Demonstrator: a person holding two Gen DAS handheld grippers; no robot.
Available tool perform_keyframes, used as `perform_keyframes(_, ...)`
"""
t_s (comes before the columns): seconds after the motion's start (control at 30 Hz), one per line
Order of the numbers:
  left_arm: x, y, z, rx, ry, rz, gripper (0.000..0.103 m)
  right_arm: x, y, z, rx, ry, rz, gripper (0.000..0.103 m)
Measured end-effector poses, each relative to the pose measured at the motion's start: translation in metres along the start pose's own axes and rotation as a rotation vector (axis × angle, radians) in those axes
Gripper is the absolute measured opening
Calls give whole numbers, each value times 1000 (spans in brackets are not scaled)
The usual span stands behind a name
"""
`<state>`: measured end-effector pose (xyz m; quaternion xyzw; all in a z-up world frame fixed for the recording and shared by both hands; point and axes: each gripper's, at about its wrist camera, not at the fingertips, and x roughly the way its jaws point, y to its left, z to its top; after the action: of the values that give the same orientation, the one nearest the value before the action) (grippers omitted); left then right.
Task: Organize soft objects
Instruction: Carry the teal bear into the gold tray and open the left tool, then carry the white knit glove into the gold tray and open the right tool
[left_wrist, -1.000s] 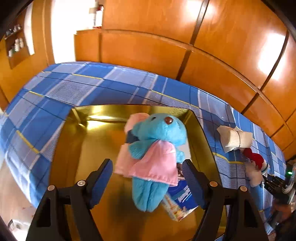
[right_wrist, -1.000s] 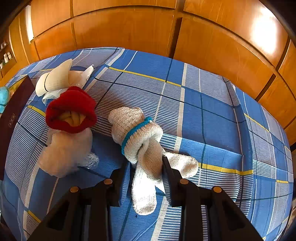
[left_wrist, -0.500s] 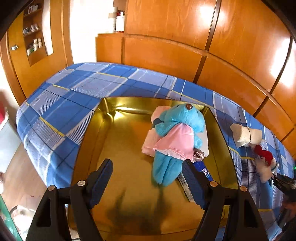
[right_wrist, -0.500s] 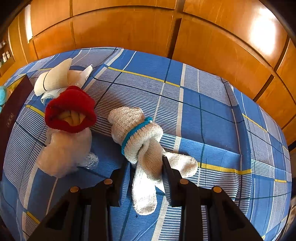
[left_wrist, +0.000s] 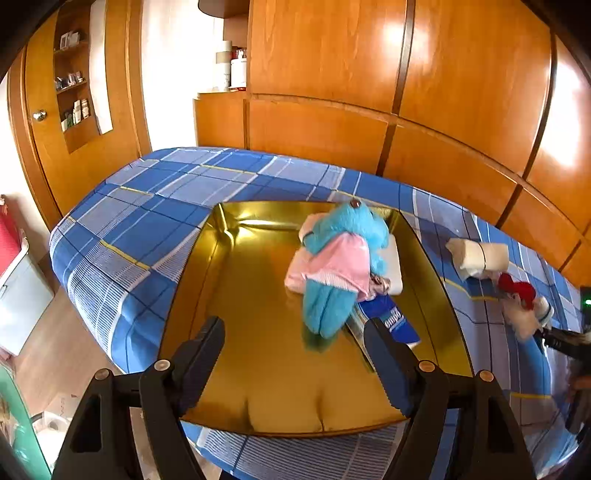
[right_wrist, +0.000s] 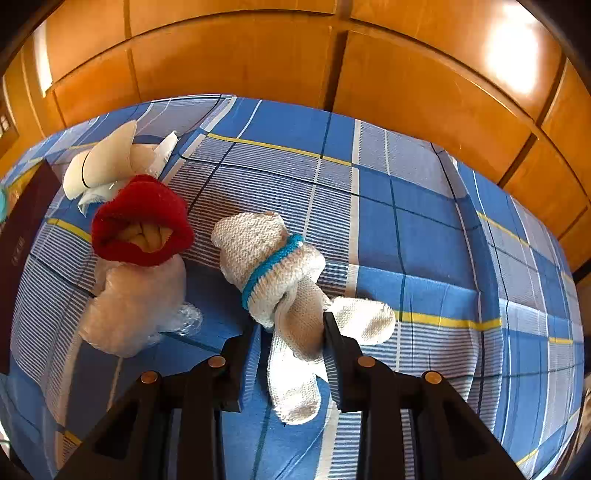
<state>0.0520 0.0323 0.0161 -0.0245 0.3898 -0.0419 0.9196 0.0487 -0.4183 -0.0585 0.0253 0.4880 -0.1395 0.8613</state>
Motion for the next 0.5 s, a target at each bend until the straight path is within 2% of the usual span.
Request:
perform_keyframes(0.27, -1, 1, -8, 8, -4, 8, 78, -13, -6, -2, 106, -7, 81, 30)
perform_keyframes(0.5, -1, 4, -8, 1, -6, 7, 78, -45, 12, 4, 96, -77, 158, 30)
